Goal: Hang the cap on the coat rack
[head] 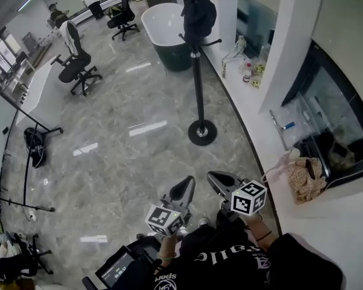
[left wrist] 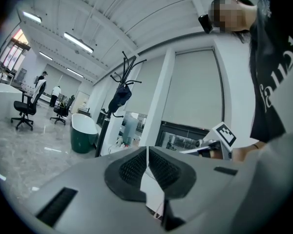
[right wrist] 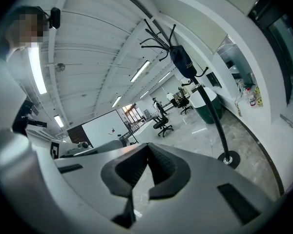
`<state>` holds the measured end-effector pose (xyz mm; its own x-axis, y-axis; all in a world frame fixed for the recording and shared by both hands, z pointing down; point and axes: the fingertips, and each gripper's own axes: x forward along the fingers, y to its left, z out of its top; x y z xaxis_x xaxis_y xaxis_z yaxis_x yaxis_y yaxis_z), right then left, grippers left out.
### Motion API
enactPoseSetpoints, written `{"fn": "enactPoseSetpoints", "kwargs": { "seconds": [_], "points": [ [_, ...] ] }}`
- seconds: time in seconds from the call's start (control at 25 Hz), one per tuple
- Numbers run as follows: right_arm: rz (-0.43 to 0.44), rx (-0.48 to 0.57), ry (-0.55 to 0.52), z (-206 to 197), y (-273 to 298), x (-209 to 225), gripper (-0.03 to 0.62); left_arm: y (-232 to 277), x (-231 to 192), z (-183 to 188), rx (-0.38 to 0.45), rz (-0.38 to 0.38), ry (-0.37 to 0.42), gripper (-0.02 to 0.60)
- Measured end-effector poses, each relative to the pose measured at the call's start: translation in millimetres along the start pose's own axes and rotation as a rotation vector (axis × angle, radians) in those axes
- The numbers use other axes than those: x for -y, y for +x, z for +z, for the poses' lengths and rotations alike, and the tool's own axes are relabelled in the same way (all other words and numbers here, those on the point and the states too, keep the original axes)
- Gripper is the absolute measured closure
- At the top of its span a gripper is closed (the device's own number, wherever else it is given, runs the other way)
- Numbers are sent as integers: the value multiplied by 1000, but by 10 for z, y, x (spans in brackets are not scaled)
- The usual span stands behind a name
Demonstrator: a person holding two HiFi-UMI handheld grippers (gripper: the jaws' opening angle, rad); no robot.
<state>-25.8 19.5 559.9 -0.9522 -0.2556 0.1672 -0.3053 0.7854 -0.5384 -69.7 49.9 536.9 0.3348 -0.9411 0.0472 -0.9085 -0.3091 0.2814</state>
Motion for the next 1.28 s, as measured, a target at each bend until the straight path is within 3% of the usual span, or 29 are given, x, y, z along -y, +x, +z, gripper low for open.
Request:
{"fn": "enactPoseSetpoints", "kwargs": {
  "seconds": [0.48,0.84,1.28],
  "points": [
    [-57,14,-5,-269,-299,-285,577,-225,320,-64,11,-88,0,577],
    [-68,37,-6,-161,-535,-223,577,-109,530,29,2,-101,-1,577],
    [-95,57,3,-43,-1096,100,577,259,1153,-113,-34,-154,18,577]
  ]
}}
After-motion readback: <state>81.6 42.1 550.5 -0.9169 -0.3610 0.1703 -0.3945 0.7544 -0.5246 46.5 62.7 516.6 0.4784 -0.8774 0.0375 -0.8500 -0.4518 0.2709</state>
